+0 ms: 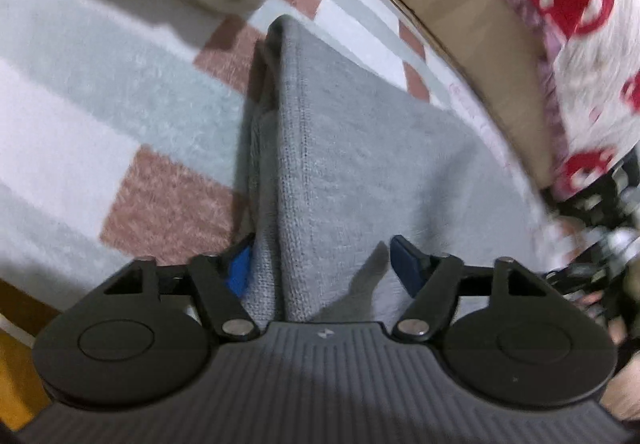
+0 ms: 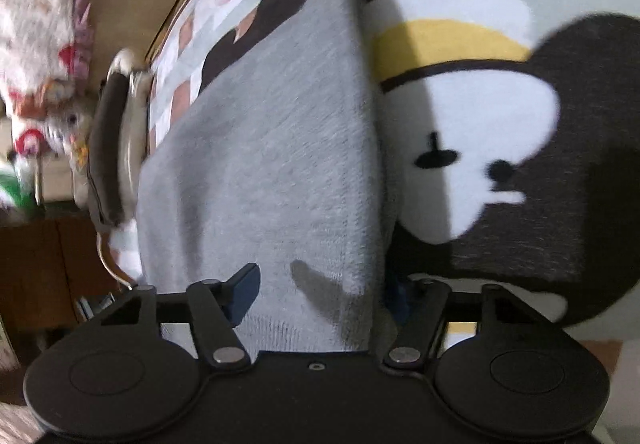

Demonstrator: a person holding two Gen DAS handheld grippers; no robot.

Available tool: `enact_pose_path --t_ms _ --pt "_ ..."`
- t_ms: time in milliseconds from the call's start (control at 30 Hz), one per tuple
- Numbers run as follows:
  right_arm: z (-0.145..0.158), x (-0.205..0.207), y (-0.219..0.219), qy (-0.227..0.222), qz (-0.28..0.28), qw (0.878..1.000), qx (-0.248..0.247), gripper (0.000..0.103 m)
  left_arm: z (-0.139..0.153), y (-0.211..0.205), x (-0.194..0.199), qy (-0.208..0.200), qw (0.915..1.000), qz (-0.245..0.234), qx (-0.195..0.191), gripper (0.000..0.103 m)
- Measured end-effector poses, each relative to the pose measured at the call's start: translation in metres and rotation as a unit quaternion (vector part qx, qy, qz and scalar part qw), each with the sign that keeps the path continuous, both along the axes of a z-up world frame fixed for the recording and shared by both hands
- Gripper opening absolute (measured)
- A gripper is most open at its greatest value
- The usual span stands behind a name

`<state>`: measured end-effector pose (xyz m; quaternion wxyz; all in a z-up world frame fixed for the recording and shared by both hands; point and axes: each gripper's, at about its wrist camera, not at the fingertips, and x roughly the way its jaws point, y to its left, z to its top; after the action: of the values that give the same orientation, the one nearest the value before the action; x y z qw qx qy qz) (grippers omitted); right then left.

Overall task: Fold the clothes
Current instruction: 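Pinch the folded sweater edge with both grippers and lift it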

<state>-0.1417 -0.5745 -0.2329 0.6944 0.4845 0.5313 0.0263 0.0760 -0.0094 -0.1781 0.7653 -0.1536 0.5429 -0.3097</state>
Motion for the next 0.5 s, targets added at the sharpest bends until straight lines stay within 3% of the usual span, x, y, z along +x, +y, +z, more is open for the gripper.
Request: enact_pose_path --t_ms 67,200,233,300,400,433,467,500 --pt "0.006 0.007 0.01 -0.006 0.018 0.999 -0.044 0.054 0.007 -0.017 -0.007 -0.033 0.9981 -0.027 0.044 0.041" --pt "0.015 0.013 0.019 -0.034 0.007 0.994 -0.107 0.053 0.019 -0.037 -0.015 -0.072 0.9928 -0.04 0.088 0.039" --pt "0.014 0.013 0.018 -0.039 0.0 0.994 -0.102 0.053 0.017 -0.036 -0.014 -0.07 0.9938 -0.034 0.079 0.04" --pt "0.01 0.012 0.014 -0.048 -0.021 0.995 -0.083 0.056 0.007 -0.029 -0.008 -0.051 0.9975 -0.014 0.047 0.052" --pt "0.003 0.011 0.008 -0.066 -0.057 0.995 -0.056 0.057 -0.001 -0.021 -0.002 -0.037 0.9991 0.021 -0.001 0.056" --pt "0.003 0.013 0.01 -0.071 -0.06 0.994 -0.062 0.057 0.0 -0.024 -0.002 -0.042 0.9989 0.019 0.006 0.053" --pt "0.005 0.017 0.014 -0.077 -0.056 0.993 -0.074 0.057 0.002 -0.028 -0.005 -0.058 0.998 0.01 0.024 0.036" --pt "0.009 0.02 0.019 -0.08 -0.049 0.99 -0.101 0.048 0.006 -0.035 -0.01 -0.083 0.9956 -0.006 0.042 0.031"
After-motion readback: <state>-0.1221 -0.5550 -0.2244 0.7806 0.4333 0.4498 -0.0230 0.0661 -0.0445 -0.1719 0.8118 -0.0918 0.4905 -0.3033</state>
